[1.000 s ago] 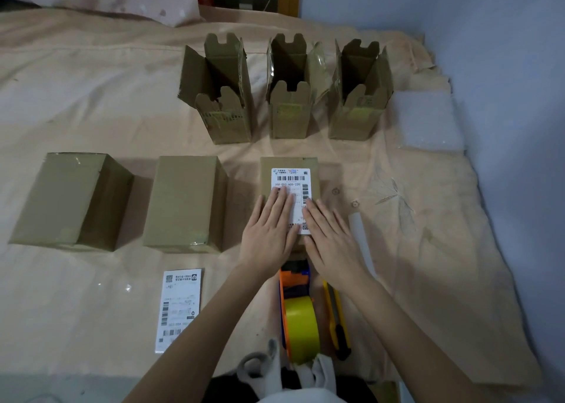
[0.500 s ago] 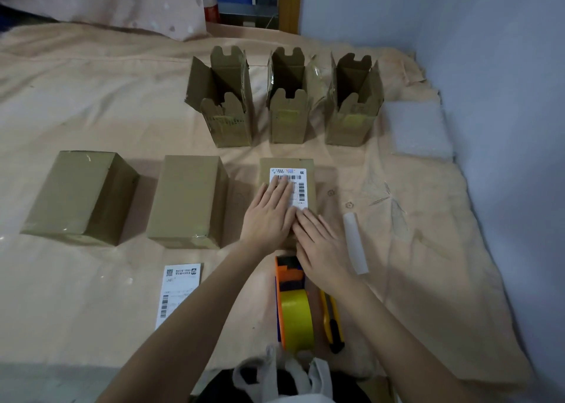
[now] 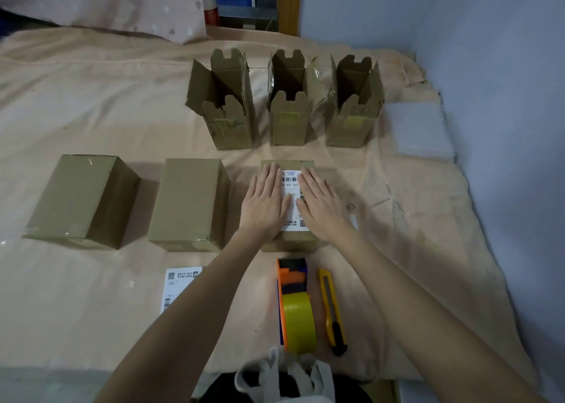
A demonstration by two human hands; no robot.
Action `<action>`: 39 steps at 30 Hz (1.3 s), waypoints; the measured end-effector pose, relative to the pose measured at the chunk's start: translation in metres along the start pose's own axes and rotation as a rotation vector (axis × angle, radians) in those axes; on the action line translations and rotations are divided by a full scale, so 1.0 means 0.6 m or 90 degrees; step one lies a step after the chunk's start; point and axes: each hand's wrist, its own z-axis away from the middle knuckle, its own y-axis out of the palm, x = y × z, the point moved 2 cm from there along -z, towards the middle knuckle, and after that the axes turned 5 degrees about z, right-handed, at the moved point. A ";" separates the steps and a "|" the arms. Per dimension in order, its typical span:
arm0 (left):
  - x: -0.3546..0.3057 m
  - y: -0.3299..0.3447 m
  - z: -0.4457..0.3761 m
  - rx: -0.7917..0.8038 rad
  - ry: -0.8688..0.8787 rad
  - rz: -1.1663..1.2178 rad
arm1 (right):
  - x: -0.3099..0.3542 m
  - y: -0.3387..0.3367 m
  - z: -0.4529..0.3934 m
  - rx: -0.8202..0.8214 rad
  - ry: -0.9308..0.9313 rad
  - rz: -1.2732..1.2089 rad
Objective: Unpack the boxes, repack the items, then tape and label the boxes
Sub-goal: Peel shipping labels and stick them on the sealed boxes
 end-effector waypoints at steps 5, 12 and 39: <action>-0.001 -0.003 0.015 -0.022 -0.104 0.114 | 0.006 0.012 0.012 0.016 0.092 -0.169; -0.031 -0.036 0.050 -0.018 -0.220 0.197 | 0.012 0.032 0.040 0.022 0.329 -0.598; -0.014 -0.054 0.017 0.059 -0.284 0.578 | -0.011 -0.073 0.048 -0.147 0.247 -0.593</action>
